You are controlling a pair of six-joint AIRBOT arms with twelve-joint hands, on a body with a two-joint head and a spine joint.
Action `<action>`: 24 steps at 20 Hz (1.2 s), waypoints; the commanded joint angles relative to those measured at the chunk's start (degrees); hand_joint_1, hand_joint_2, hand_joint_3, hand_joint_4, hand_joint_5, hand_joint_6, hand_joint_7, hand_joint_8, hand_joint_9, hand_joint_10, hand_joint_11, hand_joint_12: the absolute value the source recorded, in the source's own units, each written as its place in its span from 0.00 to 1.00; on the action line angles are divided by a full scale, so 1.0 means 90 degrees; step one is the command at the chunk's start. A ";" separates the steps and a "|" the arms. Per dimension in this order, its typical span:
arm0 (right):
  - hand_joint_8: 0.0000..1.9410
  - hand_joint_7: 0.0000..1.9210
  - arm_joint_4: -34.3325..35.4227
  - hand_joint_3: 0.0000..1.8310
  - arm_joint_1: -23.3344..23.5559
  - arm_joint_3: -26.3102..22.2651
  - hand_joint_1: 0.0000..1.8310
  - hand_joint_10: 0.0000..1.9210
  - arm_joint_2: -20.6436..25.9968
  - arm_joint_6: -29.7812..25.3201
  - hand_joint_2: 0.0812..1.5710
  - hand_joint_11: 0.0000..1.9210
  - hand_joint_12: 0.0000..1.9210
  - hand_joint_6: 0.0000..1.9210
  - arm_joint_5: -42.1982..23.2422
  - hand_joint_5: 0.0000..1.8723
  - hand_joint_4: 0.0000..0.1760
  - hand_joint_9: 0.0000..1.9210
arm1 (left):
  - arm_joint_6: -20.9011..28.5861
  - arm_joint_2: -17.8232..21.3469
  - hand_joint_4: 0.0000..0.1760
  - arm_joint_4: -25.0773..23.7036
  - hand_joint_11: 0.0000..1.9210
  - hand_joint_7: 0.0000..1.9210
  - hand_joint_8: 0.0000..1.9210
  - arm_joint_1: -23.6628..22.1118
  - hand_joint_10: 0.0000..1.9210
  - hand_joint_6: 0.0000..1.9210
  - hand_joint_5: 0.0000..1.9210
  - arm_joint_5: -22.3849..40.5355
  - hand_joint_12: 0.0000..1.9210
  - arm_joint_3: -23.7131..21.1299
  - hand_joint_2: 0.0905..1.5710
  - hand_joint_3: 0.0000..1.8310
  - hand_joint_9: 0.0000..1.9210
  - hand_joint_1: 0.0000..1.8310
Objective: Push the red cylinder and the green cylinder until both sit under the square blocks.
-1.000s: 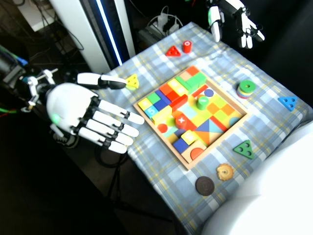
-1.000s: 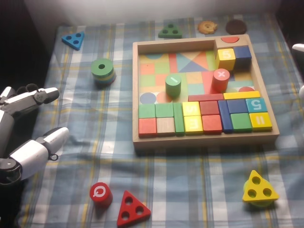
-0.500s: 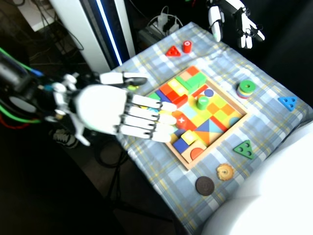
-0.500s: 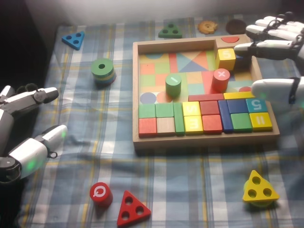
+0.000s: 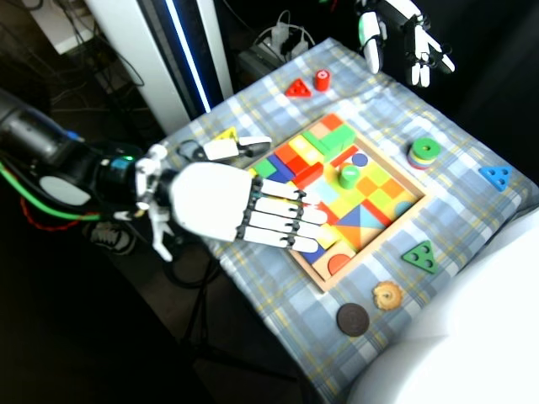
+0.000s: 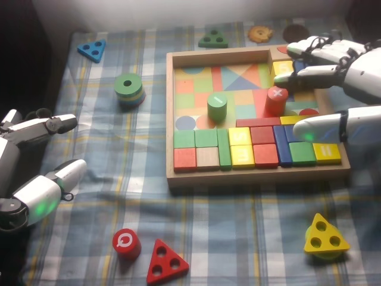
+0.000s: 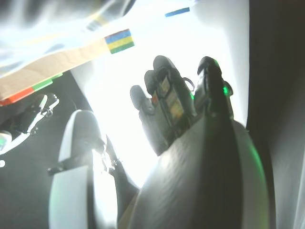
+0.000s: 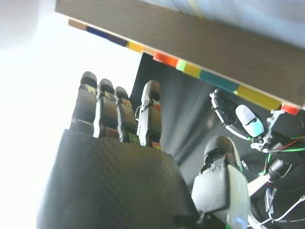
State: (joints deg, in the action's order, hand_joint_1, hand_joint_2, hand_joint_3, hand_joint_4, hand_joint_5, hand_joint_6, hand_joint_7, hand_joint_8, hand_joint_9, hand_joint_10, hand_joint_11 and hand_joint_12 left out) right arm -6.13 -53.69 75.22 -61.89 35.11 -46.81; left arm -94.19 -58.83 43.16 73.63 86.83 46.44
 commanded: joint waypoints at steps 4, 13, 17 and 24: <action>0.00 0.00 -0.0029 0.00 0.0168 0.0116 0.00 0.00 -0.0086 -0.0041 0.59 0.00 0.00 0.00 -0.0412 0.18 0.33 0.00 | 0.0058 -0.0015 0.00 -0.0258 0.00 0.30 0.00 -0.0060 0.02 0.00 0.37 0.0720 0.00 0.0038 0.74 0.00 0.25 0.50; 0.00 0.00 -0.0242 0.00 0.0121 -0.0159 0.00 0.00 0.0243 -0.0040 0.57 0.00 0.00 0.00 -0.0023 0.19 0.52 0.00 | 0.0058 -0.0011 0.00 -0.0242 0.00 0.30 0.00 -0.0053 0.02 0.00 0.37 0.0727 0.00 0.0030 0.75 0.00 0.26 0.49; 0.00 0.00 -0.0239 0.00 0.0022 -0.0377 0.00 0.00 0.0604 -0.0038 0.57 0.00 0.00 0.01 -0.0004 0.20 0.59 0.00 | 0.0058 -0.0011 0.00 -0.0232 0.00 0.29 0.00 -0.0050 0.02 0.00 0.38 0.0731 0.00 0.0025 0.74 0.00 0.26 0.52; 0.00 0.00 -0.0026 0.00 -0.0202 -0.0752 0.00 0.00 0.1058 0.0221 0.56 0.00 0.00 0.00 0.0014 0.17 0.85 0.00 | 0.0058 -0.0010 0.00 -0.0212 0.01 0.29 0.00 -0.0048 0.02 0.01 0.39 0.0718 0.00 0.0025 0.74 0.00 0.26 0.53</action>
State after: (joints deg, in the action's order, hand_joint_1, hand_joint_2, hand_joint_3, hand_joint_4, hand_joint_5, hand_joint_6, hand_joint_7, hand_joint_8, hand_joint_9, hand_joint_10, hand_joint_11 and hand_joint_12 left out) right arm -7.99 -56.03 68.45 -52.66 37.21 -40.53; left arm -94.19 -58.83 43.62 73.63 86.80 46.41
